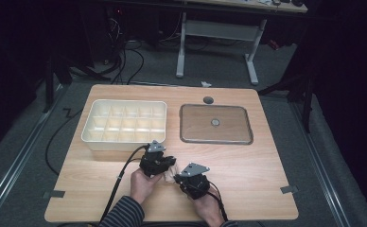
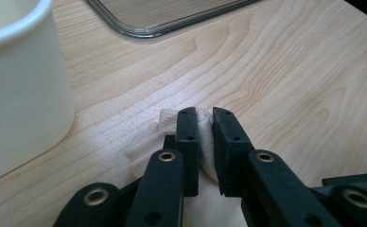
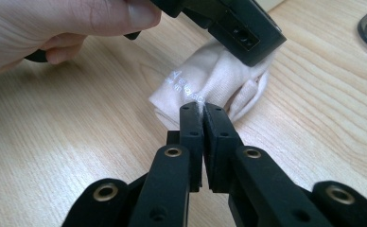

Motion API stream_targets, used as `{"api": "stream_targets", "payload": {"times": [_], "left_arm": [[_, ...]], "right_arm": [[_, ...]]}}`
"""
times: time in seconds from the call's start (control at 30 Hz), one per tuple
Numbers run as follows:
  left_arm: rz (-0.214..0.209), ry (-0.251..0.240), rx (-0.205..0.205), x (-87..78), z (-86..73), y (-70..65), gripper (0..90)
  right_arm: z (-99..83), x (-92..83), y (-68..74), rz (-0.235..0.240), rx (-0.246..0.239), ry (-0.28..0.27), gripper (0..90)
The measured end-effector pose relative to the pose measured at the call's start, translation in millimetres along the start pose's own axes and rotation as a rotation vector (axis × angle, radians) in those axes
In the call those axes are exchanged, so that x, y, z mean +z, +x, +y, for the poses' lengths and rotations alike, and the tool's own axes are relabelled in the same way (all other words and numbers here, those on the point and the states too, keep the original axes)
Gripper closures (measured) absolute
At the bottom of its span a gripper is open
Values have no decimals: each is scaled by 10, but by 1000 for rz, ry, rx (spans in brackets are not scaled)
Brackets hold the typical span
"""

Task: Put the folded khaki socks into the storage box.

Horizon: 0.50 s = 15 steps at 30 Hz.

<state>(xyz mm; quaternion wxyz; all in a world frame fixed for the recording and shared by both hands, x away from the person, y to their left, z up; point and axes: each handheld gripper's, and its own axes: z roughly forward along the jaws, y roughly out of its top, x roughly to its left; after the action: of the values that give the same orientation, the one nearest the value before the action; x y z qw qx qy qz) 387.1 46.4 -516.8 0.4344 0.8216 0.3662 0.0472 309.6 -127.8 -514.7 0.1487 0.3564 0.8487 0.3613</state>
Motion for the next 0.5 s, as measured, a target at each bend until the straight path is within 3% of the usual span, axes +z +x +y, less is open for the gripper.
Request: {"api": "stream_targets", "payload": {"times": [0.13, 0.2, 0.33, 0.5], "left_arm": [[3, 11, 2, 27, 10, 0, 821], [20, 16, 22, 18, 20, -29, 811], [15, 3, 22, -26, 28, -66, 686], [43, -39, 2, -171, 43, -82, 563]], "right_arm": [[-36, 57, -28, 7, 3, 16, 876], [-50, 65, -48, 19, 19, 10, 875], [-49, 52, -59, 22, 38, -5, 874], [-47, 39, -69, 24, 59, -14, 872]]}}
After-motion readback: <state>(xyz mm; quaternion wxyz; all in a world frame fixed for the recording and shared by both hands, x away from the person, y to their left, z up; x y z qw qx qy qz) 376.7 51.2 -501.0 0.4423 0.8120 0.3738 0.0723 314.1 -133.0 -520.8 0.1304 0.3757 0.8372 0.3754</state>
